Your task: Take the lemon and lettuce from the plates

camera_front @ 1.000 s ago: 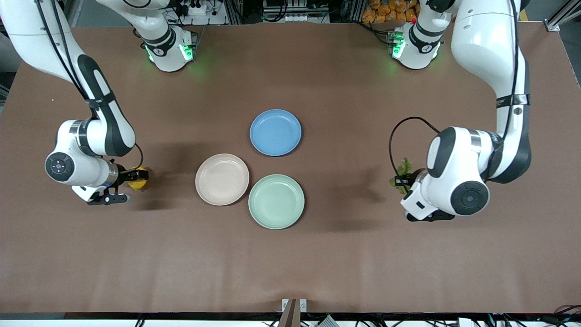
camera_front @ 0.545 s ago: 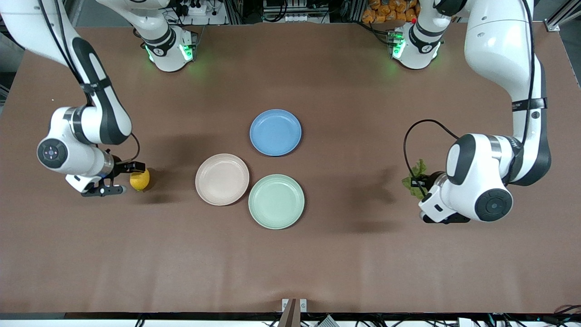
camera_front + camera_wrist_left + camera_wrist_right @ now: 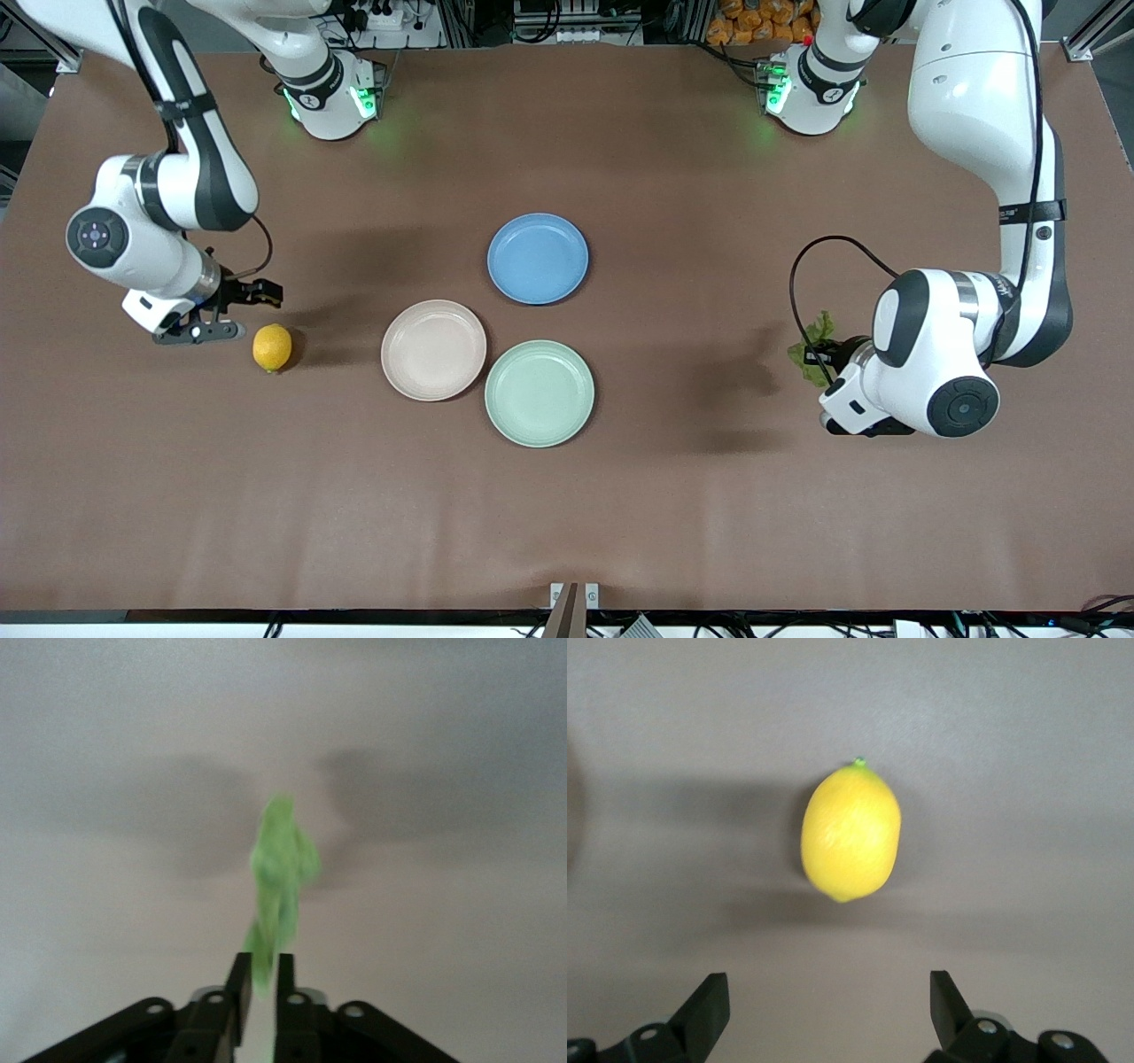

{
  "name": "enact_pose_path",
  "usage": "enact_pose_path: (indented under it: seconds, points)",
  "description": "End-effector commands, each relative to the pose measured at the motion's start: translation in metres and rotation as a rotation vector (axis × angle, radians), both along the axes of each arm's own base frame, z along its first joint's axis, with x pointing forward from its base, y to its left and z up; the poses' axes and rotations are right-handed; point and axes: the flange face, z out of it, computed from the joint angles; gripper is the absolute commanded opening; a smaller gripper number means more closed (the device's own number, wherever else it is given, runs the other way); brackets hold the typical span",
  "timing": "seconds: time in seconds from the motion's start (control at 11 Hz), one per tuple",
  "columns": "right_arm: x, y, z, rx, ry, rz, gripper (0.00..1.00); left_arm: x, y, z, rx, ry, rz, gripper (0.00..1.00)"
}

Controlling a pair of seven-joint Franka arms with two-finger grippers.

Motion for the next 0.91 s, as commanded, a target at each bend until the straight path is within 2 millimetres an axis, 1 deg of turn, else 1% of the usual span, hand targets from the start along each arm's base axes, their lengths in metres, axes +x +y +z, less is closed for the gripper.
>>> enact_pose_path:
  seconds: [0.0,0.09,0.27,0.45,0.64,0.82]
  points:
    - [-0.038,0.024,0.021,-0.021,-0.023,-0.03,1.0,-0.001,0.004,0.001,0.043,0.004,-0.072,1.0]
    - [-0.04,0.027,0.025,-0.024,-0.019,-0.032,1.0,-0.002,0.005,-0.001,0.041,0.008,-0.076,1.0]
    - [-0.043,0.026,0.035,-0.026,-0.019,-0.037,1.0,-0.001,0.007,0.002,0.037,0.005,-0.08,1.0]
    - [-0.042,0.019,0.049,-0.028,-0.04,-0.041,1.0,-0.001,0.005,0.005,0.037,-0.001,-0.082,1.0]
    - [-0.033,0.014,0.064,-0.03,-0.075,-0.047,1.0,0.001,0.006,0.012,0.045,-0.014,-0.086,1.0]
    - [-0.025,0.012,0.084,-0.031,-0.098,-0.055,1.0,0.0,0.004,0.022,0.054,-0.029,-0.097,1.0]
